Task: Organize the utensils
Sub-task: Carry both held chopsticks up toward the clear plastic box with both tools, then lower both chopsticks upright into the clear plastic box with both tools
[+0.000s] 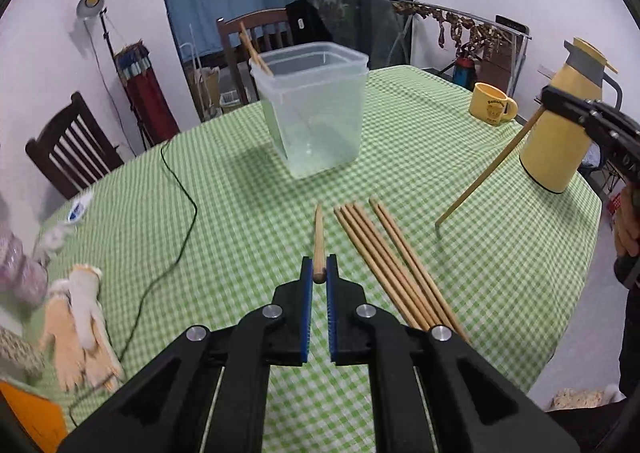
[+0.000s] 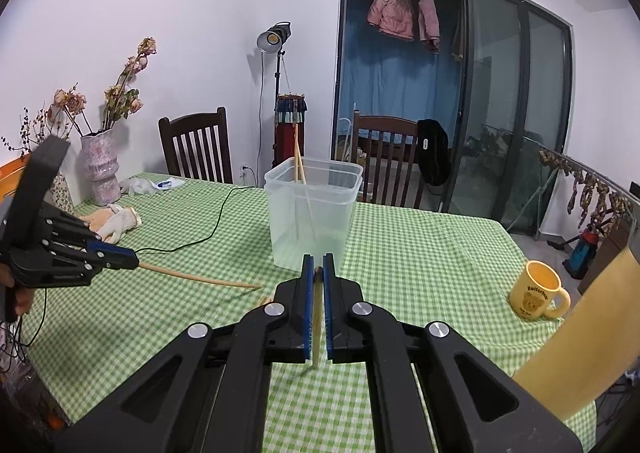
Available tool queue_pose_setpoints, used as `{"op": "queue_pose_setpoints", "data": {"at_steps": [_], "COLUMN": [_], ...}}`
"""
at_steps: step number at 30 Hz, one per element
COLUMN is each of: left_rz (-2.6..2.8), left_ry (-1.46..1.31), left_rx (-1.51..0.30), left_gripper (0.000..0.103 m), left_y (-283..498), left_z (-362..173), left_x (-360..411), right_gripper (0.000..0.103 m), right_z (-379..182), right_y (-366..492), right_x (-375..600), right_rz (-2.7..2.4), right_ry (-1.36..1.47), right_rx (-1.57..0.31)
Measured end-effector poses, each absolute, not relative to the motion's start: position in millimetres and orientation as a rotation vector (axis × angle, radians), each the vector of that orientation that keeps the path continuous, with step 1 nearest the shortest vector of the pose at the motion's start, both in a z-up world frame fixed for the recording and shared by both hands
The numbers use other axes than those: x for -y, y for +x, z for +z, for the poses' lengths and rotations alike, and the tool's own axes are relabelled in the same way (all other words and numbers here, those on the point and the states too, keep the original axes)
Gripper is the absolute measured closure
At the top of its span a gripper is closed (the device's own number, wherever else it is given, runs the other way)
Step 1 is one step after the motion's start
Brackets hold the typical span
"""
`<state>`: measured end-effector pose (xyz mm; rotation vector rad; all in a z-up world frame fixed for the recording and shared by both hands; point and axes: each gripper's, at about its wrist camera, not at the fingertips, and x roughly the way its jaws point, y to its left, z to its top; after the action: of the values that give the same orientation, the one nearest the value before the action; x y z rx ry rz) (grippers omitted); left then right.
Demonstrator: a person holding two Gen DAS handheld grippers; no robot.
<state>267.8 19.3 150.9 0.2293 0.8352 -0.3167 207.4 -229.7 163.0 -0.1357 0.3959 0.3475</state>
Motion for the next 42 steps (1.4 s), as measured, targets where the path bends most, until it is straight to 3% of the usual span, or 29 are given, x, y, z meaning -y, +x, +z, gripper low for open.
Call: {"op": "queue_pose_setpoints", "data": {"at_steps": [16, 30, 42], "left_rz": [-0.407, -0.451, -0.466], "left_ry": [0.2, 0.091, 0.051], "left_rx": [-0.797, -0.801, -0.812], "left_gripper": [0.099, 0.098, 0.099], "left_y": [361.2, 425.2, 441.6], "left_z": [214.4, 222.0, 224.8], "left_x": [13.9, 26.0, 19.5], "right_gripper": [0.098, 0.098, 0.098], "right_z": [174.0, 179.7, 193.8], "right_y": [267.0, 325.0, 338.5], "right_x": [240.9, 232.4, 220.7], "right_rz": [0.377, 0.474, 0.485], "right_ry": [-0.09, -0.09, -0.088], "right_rx": [-0.453, -0.607, -0.596]}}
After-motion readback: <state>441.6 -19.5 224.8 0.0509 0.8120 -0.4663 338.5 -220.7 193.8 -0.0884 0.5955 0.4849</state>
